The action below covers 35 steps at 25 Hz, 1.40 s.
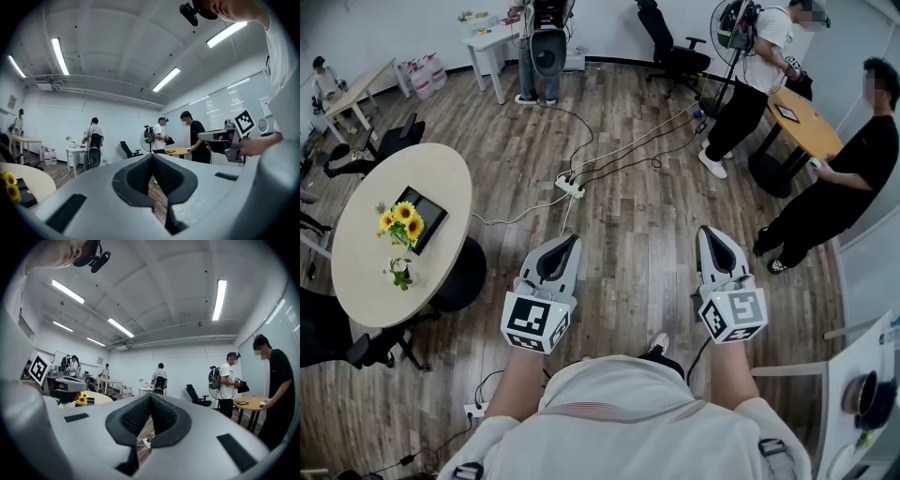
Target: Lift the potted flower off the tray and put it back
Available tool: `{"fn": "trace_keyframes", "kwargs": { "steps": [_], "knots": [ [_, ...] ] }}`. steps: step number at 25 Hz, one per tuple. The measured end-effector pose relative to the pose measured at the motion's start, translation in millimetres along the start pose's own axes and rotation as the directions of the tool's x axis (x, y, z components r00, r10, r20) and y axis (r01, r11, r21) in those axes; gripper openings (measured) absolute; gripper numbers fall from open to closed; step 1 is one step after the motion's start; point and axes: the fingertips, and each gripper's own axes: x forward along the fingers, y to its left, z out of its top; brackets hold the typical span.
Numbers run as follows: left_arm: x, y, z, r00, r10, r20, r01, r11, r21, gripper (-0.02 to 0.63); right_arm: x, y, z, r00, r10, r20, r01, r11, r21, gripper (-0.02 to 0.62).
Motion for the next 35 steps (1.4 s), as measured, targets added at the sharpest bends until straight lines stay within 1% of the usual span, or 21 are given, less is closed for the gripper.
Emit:
{"fn": "trace_keyframes", "kwargs": {
  "steps": [13, 19, 23, 30, 35],
  "knots": [
    [-7, 7, 7, 1.0, 0.007, 0.021, -0.007, 1.0, -0.003, 0.003, 5, 16, 9, 0.999, 0.037, 0.021, -0.037, 0.999, -0.023, -0.002],
    [-15, 9, 5, 0.999, 0.01, 0.031, -0.009, 1.0, -0.015, 0.003, 6, 29, 10, 0.995, 0.094, 0.037, -0.095, 0.995, 0.038, -0.002],
    [-23, 14, 3, 0.999, 0.013, 0.033, -0.012, 1.0, -0.028, 0.003, 9, 38, 9, 0.995, 0.099, 0.023, -0.099, 0.995, 0.021, -0.002],
    [-51, 31, -6, 0.999, 0.037, 0.023, -0.035, 0.998, -0.051, 0.003, 14, 75, 4, 0.99, 0.142, -0.014, -0.142, 0.99, -0.004, -0.002],
    [-53, 63, -13, 0.996, 0.09, 0.008, -0.089, 0.993, -0.078, 0.003, 49, 98, -5, 0.973, 0.221, -0.061, -0.223, 0.975, -0.022, -0.002]
  ]
}}
